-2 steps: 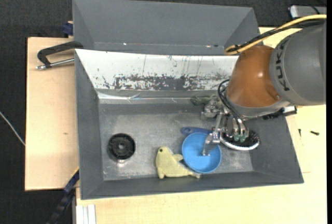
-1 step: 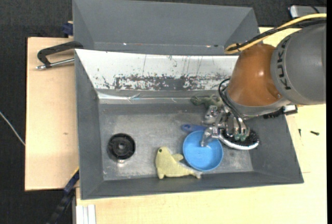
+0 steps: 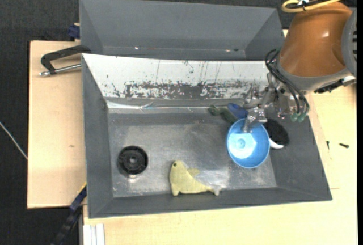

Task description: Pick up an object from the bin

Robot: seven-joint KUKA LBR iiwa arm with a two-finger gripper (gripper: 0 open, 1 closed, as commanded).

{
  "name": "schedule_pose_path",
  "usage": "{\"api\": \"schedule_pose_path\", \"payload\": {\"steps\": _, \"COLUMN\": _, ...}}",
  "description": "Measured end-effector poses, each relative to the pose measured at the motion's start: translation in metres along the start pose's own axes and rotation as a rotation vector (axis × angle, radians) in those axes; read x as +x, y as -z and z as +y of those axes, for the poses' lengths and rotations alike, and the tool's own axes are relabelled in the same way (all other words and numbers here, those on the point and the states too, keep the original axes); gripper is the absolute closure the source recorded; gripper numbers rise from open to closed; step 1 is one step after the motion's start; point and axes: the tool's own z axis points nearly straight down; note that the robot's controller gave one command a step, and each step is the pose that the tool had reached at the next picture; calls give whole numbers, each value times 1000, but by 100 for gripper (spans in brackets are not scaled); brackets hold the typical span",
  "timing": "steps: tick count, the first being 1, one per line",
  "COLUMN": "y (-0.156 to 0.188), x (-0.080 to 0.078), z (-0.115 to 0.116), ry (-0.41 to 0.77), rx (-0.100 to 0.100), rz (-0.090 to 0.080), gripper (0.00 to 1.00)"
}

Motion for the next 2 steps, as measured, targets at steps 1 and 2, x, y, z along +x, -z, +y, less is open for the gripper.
{"api": "schedule_pose_path", "payload": {"steps": 1, "y": -105, "x": 27, "z": 23, "ry": 171, "rx": -4, "rz": 4, "gripper": 100}}
{"api": "schedule_pose_path", "payload": {"steps": 2, "y": 33, "x": 29, "z": 30, "ry": 160, "rx": -2, "rz": 0, "gripper": 100}}
